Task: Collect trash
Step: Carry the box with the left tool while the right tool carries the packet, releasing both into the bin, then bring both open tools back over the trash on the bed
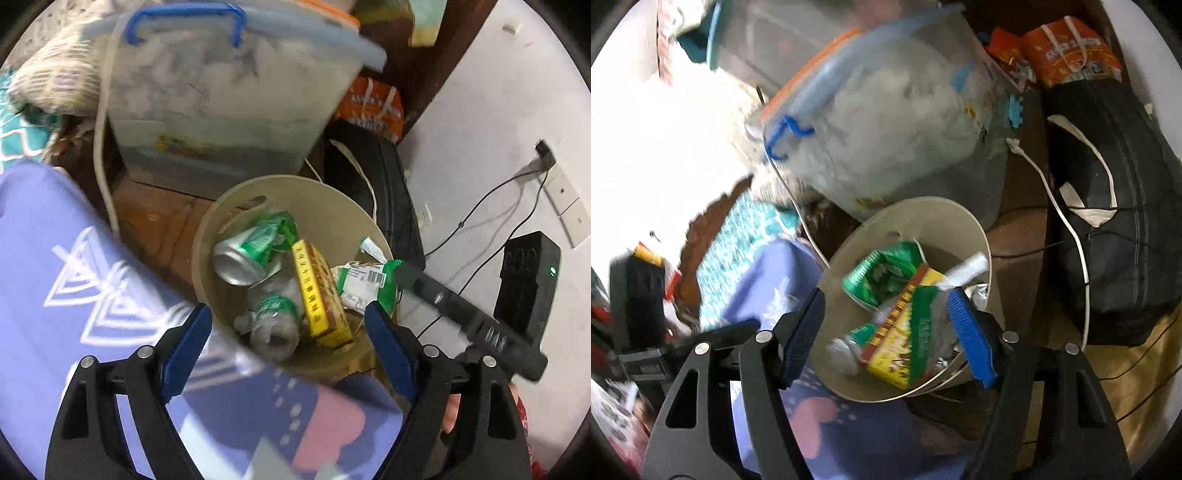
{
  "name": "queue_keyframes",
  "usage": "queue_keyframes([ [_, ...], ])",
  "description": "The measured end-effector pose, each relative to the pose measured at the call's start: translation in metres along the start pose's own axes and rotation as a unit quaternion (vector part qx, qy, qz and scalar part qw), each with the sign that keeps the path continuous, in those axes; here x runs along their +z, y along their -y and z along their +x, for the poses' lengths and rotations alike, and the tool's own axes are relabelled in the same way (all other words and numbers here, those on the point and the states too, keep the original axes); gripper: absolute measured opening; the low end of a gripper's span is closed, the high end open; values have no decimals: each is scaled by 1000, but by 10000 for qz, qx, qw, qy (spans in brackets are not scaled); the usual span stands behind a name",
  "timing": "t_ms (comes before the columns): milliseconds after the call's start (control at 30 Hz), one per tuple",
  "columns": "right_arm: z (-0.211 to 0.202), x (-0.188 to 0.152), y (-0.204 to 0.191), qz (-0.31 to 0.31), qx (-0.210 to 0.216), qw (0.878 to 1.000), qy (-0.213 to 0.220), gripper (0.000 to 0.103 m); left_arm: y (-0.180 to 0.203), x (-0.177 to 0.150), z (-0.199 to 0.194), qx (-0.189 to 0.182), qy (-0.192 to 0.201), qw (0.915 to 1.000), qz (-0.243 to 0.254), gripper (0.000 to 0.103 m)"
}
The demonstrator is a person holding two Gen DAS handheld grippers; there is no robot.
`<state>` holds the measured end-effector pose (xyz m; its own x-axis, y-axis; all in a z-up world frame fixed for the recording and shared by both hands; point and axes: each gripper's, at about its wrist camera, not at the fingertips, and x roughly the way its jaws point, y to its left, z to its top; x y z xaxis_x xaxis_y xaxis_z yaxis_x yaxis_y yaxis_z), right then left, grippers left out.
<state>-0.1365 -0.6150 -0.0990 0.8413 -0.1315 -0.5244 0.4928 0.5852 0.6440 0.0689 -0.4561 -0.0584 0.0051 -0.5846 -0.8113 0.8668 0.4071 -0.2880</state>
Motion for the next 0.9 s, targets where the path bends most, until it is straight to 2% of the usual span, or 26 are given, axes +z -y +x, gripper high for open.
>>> queue_keyframes([
  [67, -12, -1, -12, -49, 72, 9998, 195, 70, -11, -6, -13, 6, 113, 9999, -113, 81],
  [167, -22, -5, -51, -284, 174, 9988, 354, 71, -40, -36, -50, 94, 328, 9985, -426, 81],
  [233, -21, -14, -77, -458, 374, 9980, 215, 71, -58, -57, -70, 204, 424, 9970, -611, 81],
  [367, 1, -47, -146, -991, 780, 9912, -391, 71, -109, -110, -116, 599, 648, 9906, -1042, 81],
  [467, 29, -78, -200, -1387, 996, 9812, -903, 71, -158, -153, -151, 979, 776, 9811, -1477, 81],
  [500, 40, -89, -218, -1529, 1050, 9768, -1068, 71, -182, -172, -168, 1138, 844, 9751, -1704, 81],
  [600, 83, -124, -269, -1971, 1181, 9608, -1552, 71, -229, -202, -200, 1539, 935, 9611, -2093, 81],
  [667, 115, -141, -298, -2144, 1262, 9516, -1806, 71, -268, -218, -229, 2043, 991, 9471, -2266, 81],
  [733, 142, -155, -324, -2270, 1288, 9451, -1966, 71, -296, -225, -251, 2434, 1030, 9373, -2270, 86],
  [767, 156, -158, -337, -2322, 1290, 9426, -2023, 73, -308, -226, -261, 2613, 1054, 9331, -2234, 95],
  [800, 167, -165, -348, -2367, 1278, 9409, -2059, 76, -324, -223, -271, 2812, 1087, 9299, -2108, 94],
  [900, 207, -170, -376, -2510, 1225, 9366, -2116, 80, -351, -212, -277, 3033, 974, 9316, -1749, 94],
])
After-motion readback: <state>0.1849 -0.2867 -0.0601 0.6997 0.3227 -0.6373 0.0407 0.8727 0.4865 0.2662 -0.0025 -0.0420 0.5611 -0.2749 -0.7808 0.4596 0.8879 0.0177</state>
